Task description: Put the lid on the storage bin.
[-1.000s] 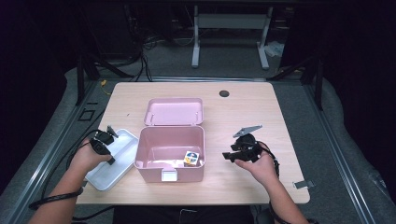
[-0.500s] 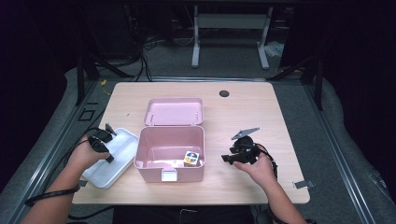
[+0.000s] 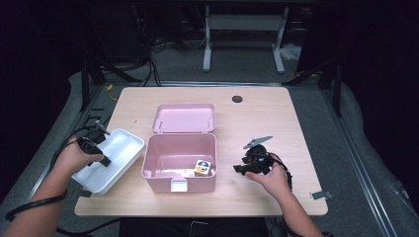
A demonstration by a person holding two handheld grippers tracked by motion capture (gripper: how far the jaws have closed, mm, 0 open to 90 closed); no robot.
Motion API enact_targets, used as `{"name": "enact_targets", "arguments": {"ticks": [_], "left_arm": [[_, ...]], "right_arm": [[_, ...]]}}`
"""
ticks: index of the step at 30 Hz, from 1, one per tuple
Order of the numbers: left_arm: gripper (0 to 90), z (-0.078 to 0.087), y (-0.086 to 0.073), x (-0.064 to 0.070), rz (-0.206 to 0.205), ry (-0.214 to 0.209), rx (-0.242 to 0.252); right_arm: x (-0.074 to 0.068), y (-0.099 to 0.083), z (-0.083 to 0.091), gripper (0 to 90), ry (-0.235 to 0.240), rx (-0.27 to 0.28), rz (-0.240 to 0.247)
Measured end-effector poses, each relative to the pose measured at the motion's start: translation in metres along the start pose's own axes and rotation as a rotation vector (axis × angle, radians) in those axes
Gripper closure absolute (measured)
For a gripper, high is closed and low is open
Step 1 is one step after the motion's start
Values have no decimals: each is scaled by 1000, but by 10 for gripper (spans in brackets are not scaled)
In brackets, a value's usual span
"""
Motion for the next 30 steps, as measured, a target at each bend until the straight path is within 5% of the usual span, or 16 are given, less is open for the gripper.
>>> {"name": "enact_targets", "arguments": {"ticks": [8,15,20,22,24,28,30], "left_arm": [[890,41,6,3,-43,33,34],[890,69,17,16,-159,53,70],[889,87,34,51,-304,64,80],[889,87,37,57,-326,68,79],[889,87,47,79,-400,69,76],[890,83,57,100,-448,57,68],[889,75,72,123,-513,53,51]], "right_arm": [[1,0,1,466,-2,7,-3],[2,0,1,466,-11,9,-4],[2,1,1,466,-5,20,-17],[2,1,1,465,-4,18,-15],[2,0,0,465,-14,15,-14],[2,0,0,465,-14,16,-13],[2,0,0,465,-13,16,-13]]}}
Point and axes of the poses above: each handheld gripper's, and its own axes: z roughly backward along the jaws, y roughly out of its top, x roughly to its right, the point moved 10 cm from there along -z, roughly forward along the jaws, and after that the axes turned 3 degrees about -x, right-handed, at the moved point
